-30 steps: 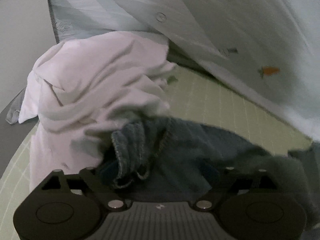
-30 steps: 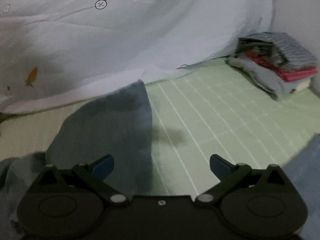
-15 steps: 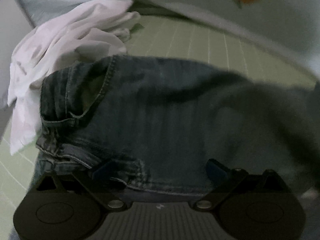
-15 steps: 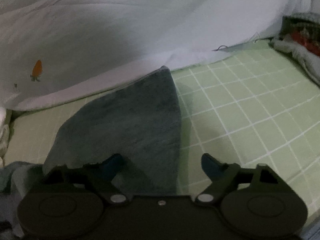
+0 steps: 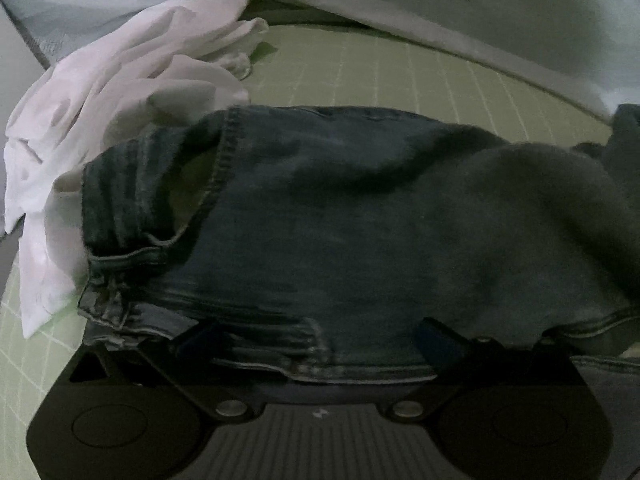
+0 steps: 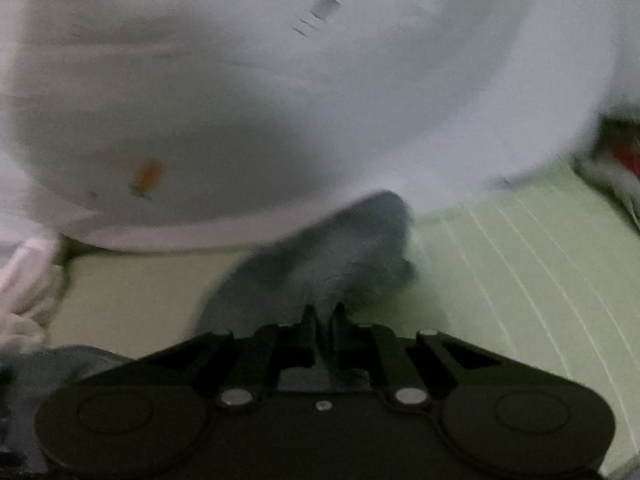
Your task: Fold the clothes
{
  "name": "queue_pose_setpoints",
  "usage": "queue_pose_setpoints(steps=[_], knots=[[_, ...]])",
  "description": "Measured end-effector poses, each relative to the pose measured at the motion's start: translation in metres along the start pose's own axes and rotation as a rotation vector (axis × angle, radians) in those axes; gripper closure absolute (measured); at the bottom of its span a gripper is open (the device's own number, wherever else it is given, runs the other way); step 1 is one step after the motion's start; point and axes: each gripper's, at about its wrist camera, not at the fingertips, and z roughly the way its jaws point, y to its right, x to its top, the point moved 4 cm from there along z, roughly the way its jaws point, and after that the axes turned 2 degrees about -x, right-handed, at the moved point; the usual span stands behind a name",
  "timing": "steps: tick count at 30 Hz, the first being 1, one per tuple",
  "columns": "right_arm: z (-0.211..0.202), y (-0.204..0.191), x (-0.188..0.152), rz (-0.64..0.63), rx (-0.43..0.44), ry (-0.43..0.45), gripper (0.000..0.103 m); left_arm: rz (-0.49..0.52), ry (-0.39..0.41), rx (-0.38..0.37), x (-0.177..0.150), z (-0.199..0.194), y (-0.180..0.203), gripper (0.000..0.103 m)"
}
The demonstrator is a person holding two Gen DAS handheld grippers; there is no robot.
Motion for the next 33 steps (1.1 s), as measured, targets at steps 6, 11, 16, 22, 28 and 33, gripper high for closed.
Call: queue_pose_setpoints(steps=[6,11,16,22,28,33], knots=[[-0.015,-0.105,-0.014,-0.184,0.202,0.014,0.096,-0.029,0.015,0.013,0.0,-0.002,-0.029,0.0],[0.023,-0.152,-0.077,-0.228,0.262,-0.175,0.095,0.053,0.006,0.032,-0.003,0.0,-0.021,0.0],[0.022,-0.16,-0.094,-0.231,0.244,-0.226,0.089,0.076,0.023,0.05,-0.006,0.002,-0.018,0.0],[-0.01,-0.138,-0.06,-0.171,0.242,-0.143,0.06,0.042,0.031,0.043,-0.003,0.004,-0.021,0.0],[-0.011,-0.112,-0.047,-0.143,0.154,-0.105,0.06,0.029,0.042,0.051,-0.002,0.005,-0.02,0.0],[0.001,-0.109,-0.058,-0.204,0.134,-0.143,0.031,0.024,0.039,0.052,-0.001,0.005,-0.019,0.0]])
